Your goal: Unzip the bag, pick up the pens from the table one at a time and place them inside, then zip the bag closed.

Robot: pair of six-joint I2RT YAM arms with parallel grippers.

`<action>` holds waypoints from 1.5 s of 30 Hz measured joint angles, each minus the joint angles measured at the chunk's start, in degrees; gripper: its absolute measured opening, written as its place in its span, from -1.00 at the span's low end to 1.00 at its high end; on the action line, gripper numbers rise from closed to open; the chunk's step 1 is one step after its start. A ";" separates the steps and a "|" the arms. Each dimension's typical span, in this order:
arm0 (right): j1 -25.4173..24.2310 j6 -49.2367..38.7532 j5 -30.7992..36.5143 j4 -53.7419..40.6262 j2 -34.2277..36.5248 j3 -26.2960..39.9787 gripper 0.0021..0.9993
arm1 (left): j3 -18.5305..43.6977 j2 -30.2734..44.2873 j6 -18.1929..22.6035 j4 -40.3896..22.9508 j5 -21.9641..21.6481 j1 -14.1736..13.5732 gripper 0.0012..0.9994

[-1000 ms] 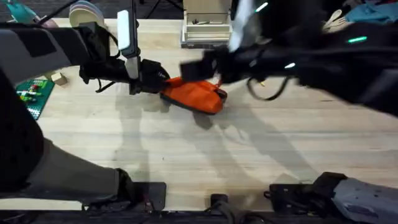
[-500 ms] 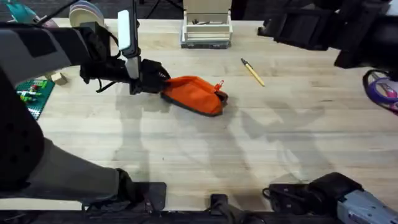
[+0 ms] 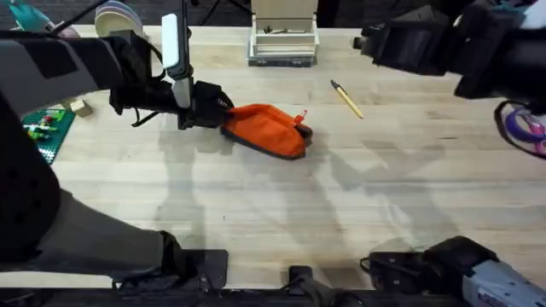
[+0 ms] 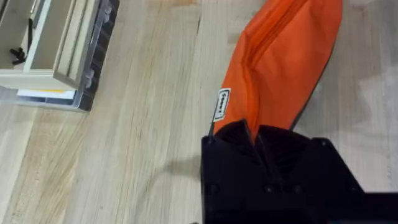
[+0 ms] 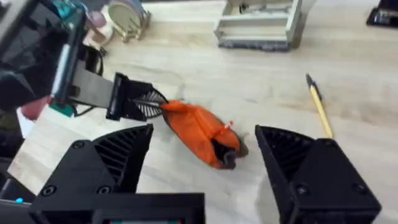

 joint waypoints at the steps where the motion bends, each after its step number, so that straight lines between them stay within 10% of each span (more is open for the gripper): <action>1: 0.00 0.24 0.00 -0.70 0.34 0.00 1.00 | 0.00 0.00 0.00 0.00 0.00 0.01 -0.92; 22: 3.61 6.89 -10.32 -4.92 17.71 0.00 1.00 | 0.00 0.00 0.00 0.00 0.00 0.01 -0.92; 45: 3.61 5.74 -3.10 -4.81 23.85 0.00 1.00 | 0.00 0.00 0.00 0.00 0.00 0.00 -0.92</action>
